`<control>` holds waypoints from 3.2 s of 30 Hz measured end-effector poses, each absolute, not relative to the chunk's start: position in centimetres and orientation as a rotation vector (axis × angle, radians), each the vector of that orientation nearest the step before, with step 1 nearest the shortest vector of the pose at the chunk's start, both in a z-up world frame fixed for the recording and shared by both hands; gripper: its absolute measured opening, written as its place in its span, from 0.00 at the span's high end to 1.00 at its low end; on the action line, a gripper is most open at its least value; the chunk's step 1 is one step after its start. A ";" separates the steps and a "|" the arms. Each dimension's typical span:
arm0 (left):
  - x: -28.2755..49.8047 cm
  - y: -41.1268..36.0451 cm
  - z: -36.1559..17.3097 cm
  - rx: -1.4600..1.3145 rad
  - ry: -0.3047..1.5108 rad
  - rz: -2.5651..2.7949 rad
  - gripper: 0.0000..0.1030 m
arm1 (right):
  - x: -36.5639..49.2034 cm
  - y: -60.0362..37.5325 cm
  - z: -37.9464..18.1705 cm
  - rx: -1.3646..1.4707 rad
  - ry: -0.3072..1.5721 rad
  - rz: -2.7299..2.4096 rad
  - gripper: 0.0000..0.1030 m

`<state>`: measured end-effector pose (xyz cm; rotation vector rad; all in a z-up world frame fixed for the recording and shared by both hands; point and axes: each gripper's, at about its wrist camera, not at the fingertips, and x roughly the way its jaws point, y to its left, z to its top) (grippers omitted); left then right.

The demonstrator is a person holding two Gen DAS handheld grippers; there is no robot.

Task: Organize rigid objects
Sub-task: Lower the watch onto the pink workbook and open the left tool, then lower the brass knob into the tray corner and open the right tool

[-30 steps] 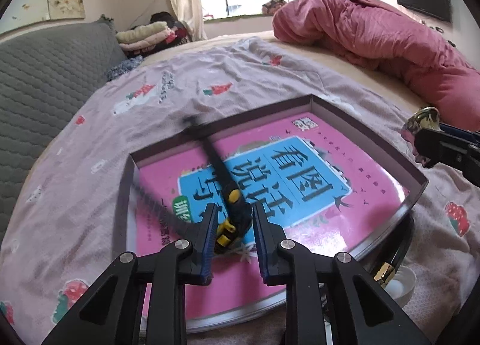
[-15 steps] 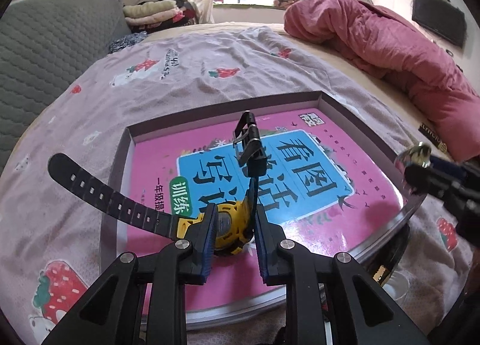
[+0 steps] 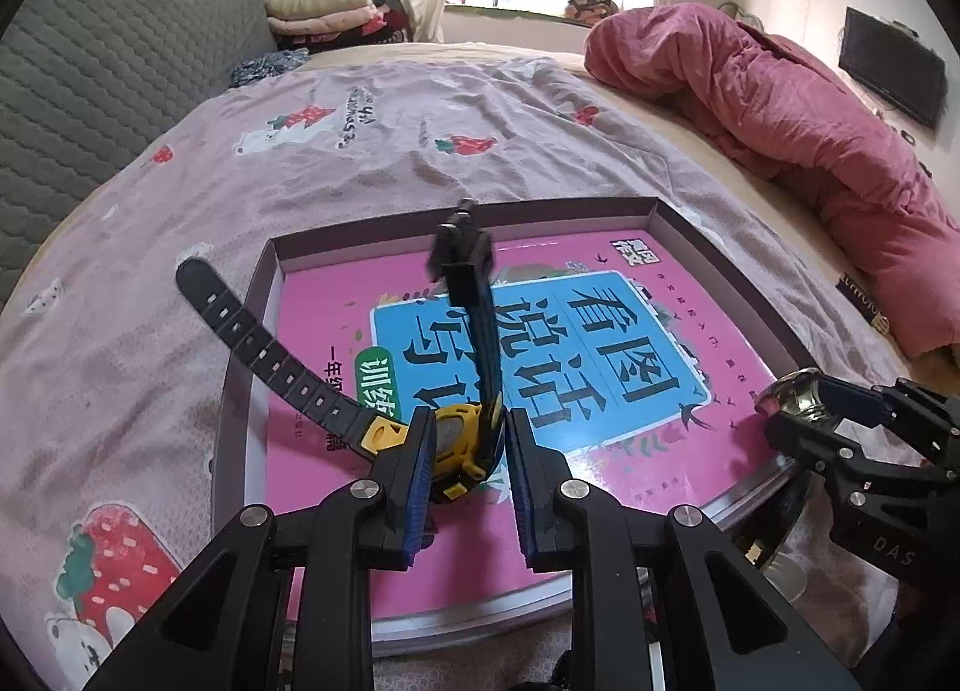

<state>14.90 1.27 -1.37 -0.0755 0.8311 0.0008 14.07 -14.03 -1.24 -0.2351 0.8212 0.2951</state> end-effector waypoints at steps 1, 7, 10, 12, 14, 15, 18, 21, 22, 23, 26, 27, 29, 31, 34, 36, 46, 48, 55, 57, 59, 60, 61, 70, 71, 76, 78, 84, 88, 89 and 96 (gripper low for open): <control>14.9 1.3 -1.4 -0.077 0.831 0.001 0.77 | 14.0 -14.0 -1.2 -0.246 0.820 0.293 0.54; 14.7 1.8 -1.2 -0.112 0.825 -0.010 0.77 | 13.9 -13.7 -1.2 -0.277 0.808 0.283 0.54; 14.7 2.2 -1.3 -0.144 0.831 -0.015 0.77 | 13.9 -13.7 -1.1 -0.271 0.812 0.279 0.54; 14.7 2.5 -1.4 -0.166 0.838 -0.017 0.77 | 14.0 -13.9 -1.1 -0.256 0.825 0.282 0.54; 14.7 2.7 -1.5 -0.184 0.844 -0.025 0.77 | 14.1 -14.2 -1.0 -0.238 0.836 0.277 0.54; 14.7 2.7 -1.5 -0.192 0.847 -0.029 0.77 | 14.2 -14.4 -1.0 -0.235 0.838 0.274 0.54; 14.6 2.9 -1.6 -0.205 0.851 -0.032 0.77 | 14.2 -14.6 -0.9 -0.223 0.844 0.276 0.54; 14.5 2.9 -1.7 -0.210 0.852 -0.030 0.77 | 14.1 -14.8 -0.9 -0.224 0.843 0.276 0.54; 14.5 2.9 -1.7 -0.211 0.852 -0.027 0.77 | 14.1 -14.8 -0.9 -0.224 0.843 0.276 0.54; 14.5 3.0 -1.7 -0.211 0.853 -0.024 0.77 | 14.0 -14.8 -0.9 -0.222 0.843 0.277 0.54; 14.6 3.4 -1.8 -0.223 0.853 -0.015 0.76 | 14.0 -14.8 -0.8 -0.223 0.842 0.276 0.54; 14.7 3.6 -1.8 -0.229 0.855 -0.012 0.76 | 14.0 -14.8 -0.8 -0.223 0.842 0.275 0.54; 14.9 3.9 -1.9 -0.242 0.857 -0.007 0.76 | 13.9 -14.8 -0.7 -0.224 0.841 0.275 0.54; 14.9 4.1 -1.8 -0.249 0.851 -0.003 0.76 | 13.9 -14.8 -0.7 -0.222 0.840 0.274 0.54; 14.8 4.1 -1.5 -0.251 0.835 -0.009 0.75 | 14.0 -14.9 -0.7 -0.219 0.840 0.273 0.54; 14.8 4.0 -1.4 -0.248 0.828 -0.012 0.75 | 13.9 -14.9 -0.7 -0.220 0.840 0.272 0.54; 14.4 3.8 -1.0 -0.259 0.818 -0.025 0.60 | 13.9 -14.9 -0.5 -0.230 0.826 0.268 0.55; 14.4 3.7 -0.9 -0.257 0.817 -0.022 0.59 | 13.9 -14.9 -0.4 -0.234 0.822 0.267 0.55; 14.2 3.7 -0.8 -0.258 0.810 -0.029 0.46 | 13.8 -14.7 -0.2 -0.246 0.807 0.263 0.55; 14.1 3.7 -0.7 -0.264 0.810 -0.034 0.44 | 13.8 -14.6 -0.2 -0.254 0.803 0.260 0.55; 14.0 3.7 -0.6 -0.264 0.809 -0.036 0.43 | 13.7 -14.5 -0.2 -0.262 0.798 0.257 0.54; 14.0 3.7 -0.5 -0.261 0.808 -0.034 0.43 | 13.7 -14.5 -0.2 -0.263 0.797 0.257 0.54; 13.9 3.7 -0.4 -0.260 0.807 -0.034 0.43 | 13.7 -14.5 -0.1 -0.261 0.797 0.257 0.54; 13.1 3.8 0.2 -0.267 0.796 -0.031 0.38 | 13.7 -14.8 0.1 -0.238 0.788 0.267 0.54; 13.0 3.8 0.2 -0.266 0.794 -0.031 0.37 | 13.7 -14.9 0.2 -0.235 0.786 0.267 0.54; 12.7 3.6 0.5 -0.245 0.790 -0.026 0.36 | 13.5 -15.0 0.4 -0.221 0.775 0.276 0.54; 12.7 3.5 0.5 -0.242 0.788 -0.028 0.36 | 13.5 -14.9 0.5 -0.219 0.772 0.279 0.54; 12.5 3.5 0.7 -0.239 0.781 -0.028 0.35 | 13.5 -14.9 0.6 -0.213 0.765 0.281 0.52; 12.5 3.5 0.7 -0.237 0.780 -0.027 0.34 | 13.5 -15.2 0.9 -0.184 0.759 0.288 0.52; 12.5 3.5 0.7 -0.237 0.781 -0.028 0.34 | 13.5 -15.3 0.9 -0.177 0.755 0.289 0.52; 12.1 3.5 1.3 -0.236 0.767 -0.029 0.30 | 13.3 -15.9 1.9 -0.109 0.706 0.318 0.41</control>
